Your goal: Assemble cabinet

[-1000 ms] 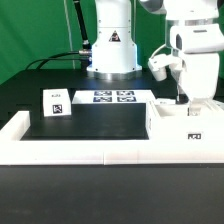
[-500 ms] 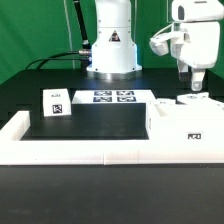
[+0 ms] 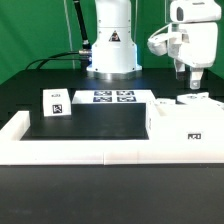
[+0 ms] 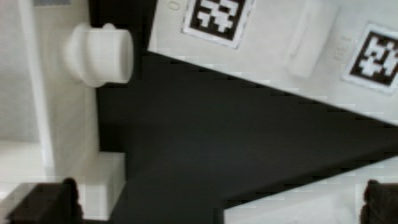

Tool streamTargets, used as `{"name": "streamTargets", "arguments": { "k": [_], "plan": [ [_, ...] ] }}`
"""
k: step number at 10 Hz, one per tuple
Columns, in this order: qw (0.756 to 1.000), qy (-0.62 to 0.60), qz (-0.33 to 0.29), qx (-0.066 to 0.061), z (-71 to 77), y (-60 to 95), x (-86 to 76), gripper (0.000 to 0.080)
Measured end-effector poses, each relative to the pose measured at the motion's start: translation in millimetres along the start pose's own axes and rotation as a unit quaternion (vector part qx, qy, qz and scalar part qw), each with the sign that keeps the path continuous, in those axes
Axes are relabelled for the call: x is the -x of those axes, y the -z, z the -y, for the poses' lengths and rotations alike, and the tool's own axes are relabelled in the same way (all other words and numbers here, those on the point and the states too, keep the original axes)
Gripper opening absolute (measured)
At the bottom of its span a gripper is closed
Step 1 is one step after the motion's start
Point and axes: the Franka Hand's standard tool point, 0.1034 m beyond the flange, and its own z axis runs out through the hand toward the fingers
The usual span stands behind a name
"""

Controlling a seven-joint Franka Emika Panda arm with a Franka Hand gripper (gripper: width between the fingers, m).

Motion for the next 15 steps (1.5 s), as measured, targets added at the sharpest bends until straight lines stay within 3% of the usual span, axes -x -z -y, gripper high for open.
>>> {"name": "streamTargets", "arguments": {
  "k": [2, 5, 9, 13, 15],
  "plan": [
    [0.998, 0.057, -0.001, -0.003, 4.7, -1.7, -8.9, 0.0797],
    [0.996, 0.086, 0.003, -0.007, 23.5, -9.0, -37.0, 0.0797],
    [0.997, 0.074, 0.004, -0.007, 21.5, -9.2, -28.5, 0.0797],
    [0.982, 0.187, 0.006, -0.027, 55.6, -24.5, -48.2, 0.0797],
    [0.982, 0.188, 0.006, -0.029, 56.9, -26.2, -48.6, 0.0797]
  ]
}}
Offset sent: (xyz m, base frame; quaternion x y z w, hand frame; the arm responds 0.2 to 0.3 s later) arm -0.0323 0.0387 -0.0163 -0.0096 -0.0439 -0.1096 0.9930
